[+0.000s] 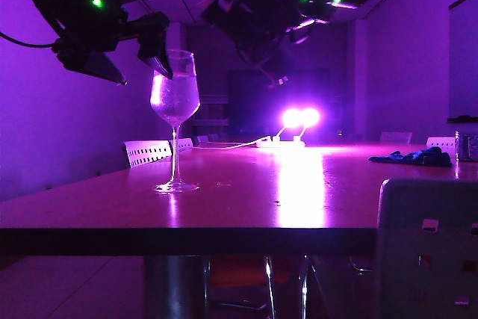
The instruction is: Pick up the black thermos cup, pour some water from it into the stemmed glass, and then put the thermos cup back on the table.
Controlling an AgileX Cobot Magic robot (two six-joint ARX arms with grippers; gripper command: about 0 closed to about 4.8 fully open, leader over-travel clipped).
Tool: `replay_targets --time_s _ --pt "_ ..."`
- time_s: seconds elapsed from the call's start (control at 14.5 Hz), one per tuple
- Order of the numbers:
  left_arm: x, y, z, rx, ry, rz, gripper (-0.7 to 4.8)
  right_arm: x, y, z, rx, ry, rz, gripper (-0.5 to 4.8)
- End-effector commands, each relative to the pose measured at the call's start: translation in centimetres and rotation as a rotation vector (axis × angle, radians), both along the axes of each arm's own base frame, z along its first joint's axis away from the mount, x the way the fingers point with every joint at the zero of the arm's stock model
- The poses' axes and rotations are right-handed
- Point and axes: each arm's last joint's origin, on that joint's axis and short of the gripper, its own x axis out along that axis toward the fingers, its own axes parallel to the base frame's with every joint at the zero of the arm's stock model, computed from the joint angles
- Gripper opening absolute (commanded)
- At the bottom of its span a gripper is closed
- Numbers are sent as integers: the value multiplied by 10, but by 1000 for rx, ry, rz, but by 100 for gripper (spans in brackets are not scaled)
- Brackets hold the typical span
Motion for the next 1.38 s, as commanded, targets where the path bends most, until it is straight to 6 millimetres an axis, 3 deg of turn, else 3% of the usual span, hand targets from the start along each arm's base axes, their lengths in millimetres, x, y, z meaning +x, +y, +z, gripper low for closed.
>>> replay_targets --time_s 0.07,0.41,0.76,0.9,1.03,1.38 --pt "0 -1 4 -6 -17 0 479 -4 -2 16 317 132 -28 76" --pt "0 0 3 -19 -3 7 479 -5 1 15 321 151 -17 76" --pt "0 -1 5 -25 -24 7 479 -8 7 17 458 239 82 76" --pt "0 -1 6 -29 -34 7 479 -4 -5 19 639 321 83 76" --pt "0 -1 7 -26 -35 5 479 6 -31 19 739 372 41 76" --pt "1 -1 9 -25 -62 5 479 16 -76 13 758 394 -54 76"
